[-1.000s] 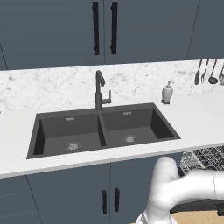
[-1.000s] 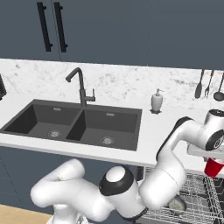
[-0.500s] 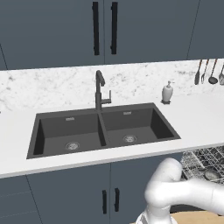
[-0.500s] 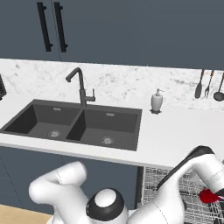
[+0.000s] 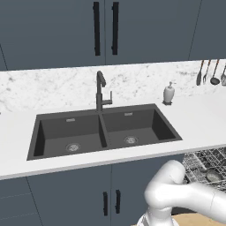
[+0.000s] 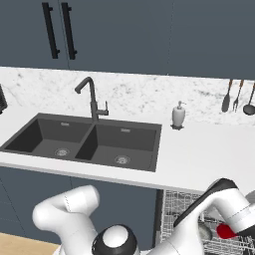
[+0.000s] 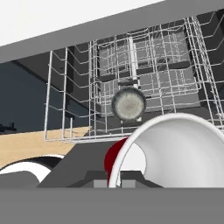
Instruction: Pick up the cup and bowl from the counter, place them in the dishwasher, and close the dishwasher door.
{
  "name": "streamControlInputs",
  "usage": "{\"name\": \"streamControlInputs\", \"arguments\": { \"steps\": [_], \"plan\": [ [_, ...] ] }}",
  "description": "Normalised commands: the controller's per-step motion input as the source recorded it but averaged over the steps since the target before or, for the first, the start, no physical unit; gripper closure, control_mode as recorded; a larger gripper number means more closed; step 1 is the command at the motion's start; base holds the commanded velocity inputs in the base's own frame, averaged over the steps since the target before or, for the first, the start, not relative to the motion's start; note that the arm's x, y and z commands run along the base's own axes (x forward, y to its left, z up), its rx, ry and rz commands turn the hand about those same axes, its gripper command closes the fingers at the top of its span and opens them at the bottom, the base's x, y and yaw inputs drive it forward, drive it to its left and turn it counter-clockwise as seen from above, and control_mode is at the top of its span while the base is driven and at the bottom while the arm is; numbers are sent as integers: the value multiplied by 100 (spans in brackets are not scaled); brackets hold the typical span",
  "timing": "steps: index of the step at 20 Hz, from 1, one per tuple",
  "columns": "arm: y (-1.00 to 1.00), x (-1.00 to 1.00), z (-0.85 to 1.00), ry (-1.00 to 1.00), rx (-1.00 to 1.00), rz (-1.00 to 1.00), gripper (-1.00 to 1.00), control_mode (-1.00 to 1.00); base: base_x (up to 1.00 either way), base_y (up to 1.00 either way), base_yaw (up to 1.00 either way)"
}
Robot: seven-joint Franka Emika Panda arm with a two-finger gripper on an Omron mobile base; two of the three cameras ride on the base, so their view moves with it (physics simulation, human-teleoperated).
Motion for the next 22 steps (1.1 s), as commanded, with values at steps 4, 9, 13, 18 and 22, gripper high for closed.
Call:
{"name": "streamControlInputs", "arguments": {
  "steps": [4,9,13,18,22],
  "plan": [
    [33,0,-54,0,0,9,100,-100,0,0,0],
    [33,0,-52,0,1,9,100,-100,0,0,0],
    [35,23,-41,0,0,6,100,-100,0,0,0],
    [11,23,-17,-12,5,-1,100,-100,0,0,0],
    [0,18,-19,-20,17,-12,100,-100,0,0,0]
  ]
}}
